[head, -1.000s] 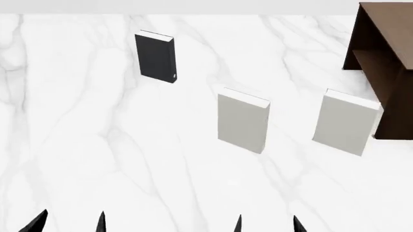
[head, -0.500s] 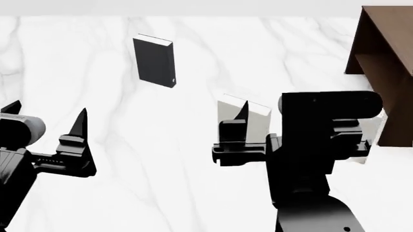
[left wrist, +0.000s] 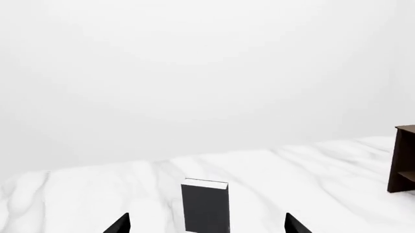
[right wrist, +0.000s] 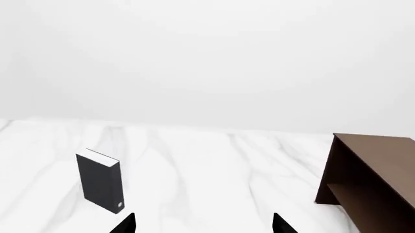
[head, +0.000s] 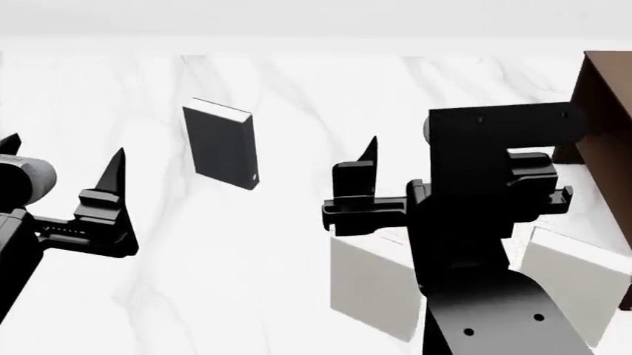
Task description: Pick up the book on the left and place it on top of the shelf.
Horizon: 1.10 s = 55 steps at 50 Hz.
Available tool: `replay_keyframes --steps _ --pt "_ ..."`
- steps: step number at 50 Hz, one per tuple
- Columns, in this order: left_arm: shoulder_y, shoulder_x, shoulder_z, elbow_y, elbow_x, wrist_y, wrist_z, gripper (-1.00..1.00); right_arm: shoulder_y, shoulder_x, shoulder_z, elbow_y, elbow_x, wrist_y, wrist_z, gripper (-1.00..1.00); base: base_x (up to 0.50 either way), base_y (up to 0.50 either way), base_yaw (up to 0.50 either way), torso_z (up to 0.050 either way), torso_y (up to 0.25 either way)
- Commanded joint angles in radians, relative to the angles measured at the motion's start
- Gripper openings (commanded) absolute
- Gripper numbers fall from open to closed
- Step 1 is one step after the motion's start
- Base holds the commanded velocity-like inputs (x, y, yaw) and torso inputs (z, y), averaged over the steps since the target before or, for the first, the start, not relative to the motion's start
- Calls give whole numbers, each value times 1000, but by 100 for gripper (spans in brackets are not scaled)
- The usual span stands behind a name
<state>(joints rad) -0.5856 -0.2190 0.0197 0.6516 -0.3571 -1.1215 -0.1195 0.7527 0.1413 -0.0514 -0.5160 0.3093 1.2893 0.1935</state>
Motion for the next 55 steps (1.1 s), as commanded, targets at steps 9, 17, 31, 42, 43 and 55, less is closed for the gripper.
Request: replay_keyframes --steps 9,17,31,42,43,55 --pt "3 10 -22 -12 21 13 14 100 -3 -7 0 22 -12 -15 -14 100 500 0 0 0 1" --pt "2 9 -25 -8 14 11 10 100 -4 -2 -7 20 -6 -15 -12 100 500 0 0 0 1" --pt "0 4 -24 -7 6 10 4 100 -5 4 -12 24 5 -18 -7 100 500 0 0 0 2" --pt "-4 1 -20 -6 -1 7 -1 100 0 9 -12 26 13 -16 -4 100 500 0 0 0 1" --pt "-3 0 -19 -8 -1 9 0 100 -1 10 -14 28 12 -20 -3 100 500 0 0 0 0" --pt "2 -3 -14 -16 -5 20 -3 100 8 8 -21 50 17 -4 10 100 399 0 0 0 3"
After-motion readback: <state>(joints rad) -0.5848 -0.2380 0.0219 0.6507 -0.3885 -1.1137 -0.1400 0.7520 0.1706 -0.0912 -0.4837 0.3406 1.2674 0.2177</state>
